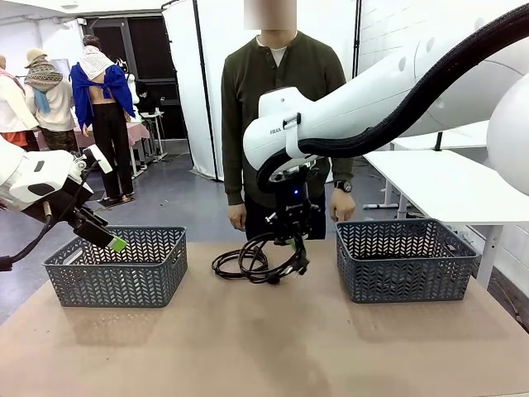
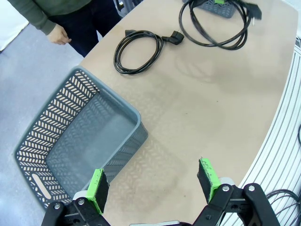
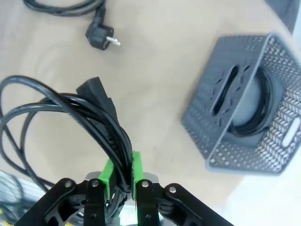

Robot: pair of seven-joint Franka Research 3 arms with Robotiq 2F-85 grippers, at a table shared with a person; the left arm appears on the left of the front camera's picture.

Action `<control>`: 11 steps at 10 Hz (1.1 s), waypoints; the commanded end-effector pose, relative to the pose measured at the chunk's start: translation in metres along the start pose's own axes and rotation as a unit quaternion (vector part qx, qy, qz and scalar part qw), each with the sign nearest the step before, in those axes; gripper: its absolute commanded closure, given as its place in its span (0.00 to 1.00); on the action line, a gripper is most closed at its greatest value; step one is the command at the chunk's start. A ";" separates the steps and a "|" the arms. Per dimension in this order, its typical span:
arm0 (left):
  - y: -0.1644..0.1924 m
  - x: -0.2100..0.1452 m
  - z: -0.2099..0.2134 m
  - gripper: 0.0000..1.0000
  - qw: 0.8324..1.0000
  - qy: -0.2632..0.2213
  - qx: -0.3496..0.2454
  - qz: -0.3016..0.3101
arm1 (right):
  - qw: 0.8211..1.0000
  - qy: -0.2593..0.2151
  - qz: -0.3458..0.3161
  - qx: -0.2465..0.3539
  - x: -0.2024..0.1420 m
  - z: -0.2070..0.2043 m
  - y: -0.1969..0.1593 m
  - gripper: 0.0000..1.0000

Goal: Organize the cables according to human instructions.
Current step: Pick up a bundle of cables and place it in the basket indicated by the human.

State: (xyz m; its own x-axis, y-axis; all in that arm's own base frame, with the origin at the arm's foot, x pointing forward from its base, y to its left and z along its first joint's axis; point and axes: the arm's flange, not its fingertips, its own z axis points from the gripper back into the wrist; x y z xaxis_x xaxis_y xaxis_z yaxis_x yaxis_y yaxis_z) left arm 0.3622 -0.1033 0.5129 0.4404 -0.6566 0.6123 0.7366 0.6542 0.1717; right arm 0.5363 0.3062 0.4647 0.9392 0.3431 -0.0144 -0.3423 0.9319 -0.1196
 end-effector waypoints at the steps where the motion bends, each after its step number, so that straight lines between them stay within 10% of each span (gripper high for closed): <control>1: 0.001 -0.001 0.000 0.00 1.000 -0.001 0.000 0.003 | 0.997 0.009 0.080 -0.010 0.004 0.012 -0.013 1.00; 11: 0.001 -0.001 0.000 0.00 1.000 -0.001 0.000 0.003 | 0.993 0.031 0.112 0.006 0.004 0.020 -0.012 1.00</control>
State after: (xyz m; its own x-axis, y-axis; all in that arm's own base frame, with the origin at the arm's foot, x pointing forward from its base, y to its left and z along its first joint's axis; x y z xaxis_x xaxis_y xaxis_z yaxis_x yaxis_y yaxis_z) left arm 0.3622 -0.1033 0.5129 0.4404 -0.6566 0.6123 0.7366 0.6541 0.1717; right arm 0.5434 0.2984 0.4856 0.8389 0.5349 -0.1009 -0.5433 0.8342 -0.0947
